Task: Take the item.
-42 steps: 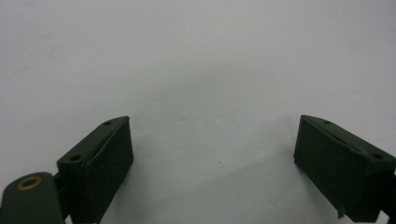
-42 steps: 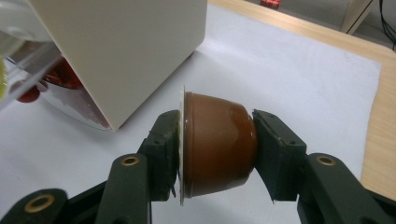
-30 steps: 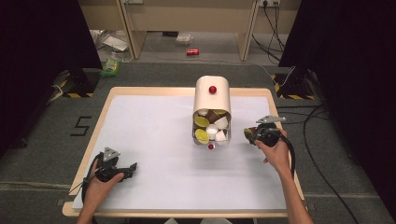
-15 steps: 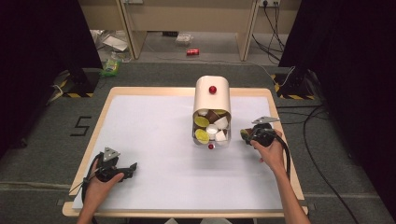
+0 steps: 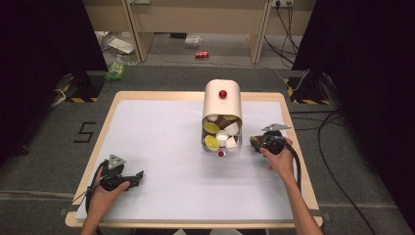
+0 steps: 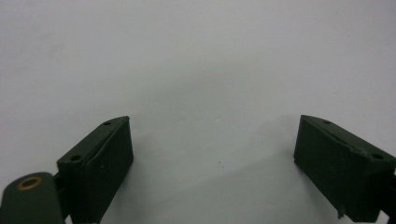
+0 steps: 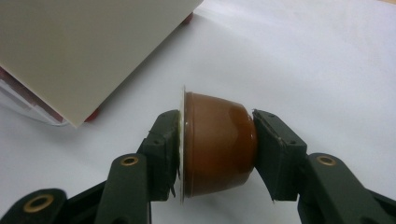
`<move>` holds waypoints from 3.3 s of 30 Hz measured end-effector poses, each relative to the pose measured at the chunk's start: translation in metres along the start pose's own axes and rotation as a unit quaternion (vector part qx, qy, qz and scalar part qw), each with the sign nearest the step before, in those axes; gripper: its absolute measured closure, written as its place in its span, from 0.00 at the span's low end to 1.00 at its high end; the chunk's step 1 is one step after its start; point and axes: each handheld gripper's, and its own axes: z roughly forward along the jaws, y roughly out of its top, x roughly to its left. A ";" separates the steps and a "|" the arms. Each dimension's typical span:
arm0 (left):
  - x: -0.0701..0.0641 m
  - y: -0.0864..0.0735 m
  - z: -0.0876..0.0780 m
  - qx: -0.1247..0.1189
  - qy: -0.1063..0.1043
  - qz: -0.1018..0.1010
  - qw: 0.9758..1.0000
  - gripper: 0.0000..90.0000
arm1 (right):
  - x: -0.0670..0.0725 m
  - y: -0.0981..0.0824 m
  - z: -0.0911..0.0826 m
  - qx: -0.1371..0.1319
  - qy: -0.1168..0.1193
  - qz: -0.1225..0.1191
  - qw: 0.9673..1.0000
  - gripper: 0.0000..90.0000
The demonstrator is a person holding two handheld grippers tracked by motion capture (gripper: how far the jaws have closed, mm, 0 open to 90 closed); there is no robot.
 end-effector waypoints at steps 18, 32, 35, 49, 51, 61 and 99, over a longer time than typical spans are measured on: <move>0.000 0.000 0.000 0.000 0.000 0.000 1.000 0.12 | 0.000 -0.004 0.005 0.009 -0.002 -0.005 1.000 0.58; 0.000 0.000 0.000 0.000 0.000 -0.001 1.000 0.12 | -0.002 -0.003 -0.002 0.007 -0.001 0.004 1.000 0.42; 0.000 0.000 0.000 0.000 0.000 -0.001 1.000 0.12 | -0.004 -0.002 -0.007 0.000 -0.002 0.005 1.000 0.39; 0.000 0.000 0.000 0.000 -0.001 -0.001 1.000 0.12 | -0.011 0.001 -0.031 -0.031 -0.014 0.012 0.999 0.35; 0.000 0.000 0.000 0.000 -0.001 -0.001 1.000 0.12 | -0.011 -0.001 -0.037 -0.034 -0.016 0.013 0.999 0.34; 0.000 0.000 0.000 0.000 -0.001 -0.001 1.000 0.12 | -0.007 -0.016 -0.049 -0.029 -0.019 0.008 0.999 0.30; 0.000 0.000 0.000 0.000 0.000 0.000 1.000 0.12 | 0.030 -0.081 -0.074 -0.012 0.007 -0.002 1.000 0.25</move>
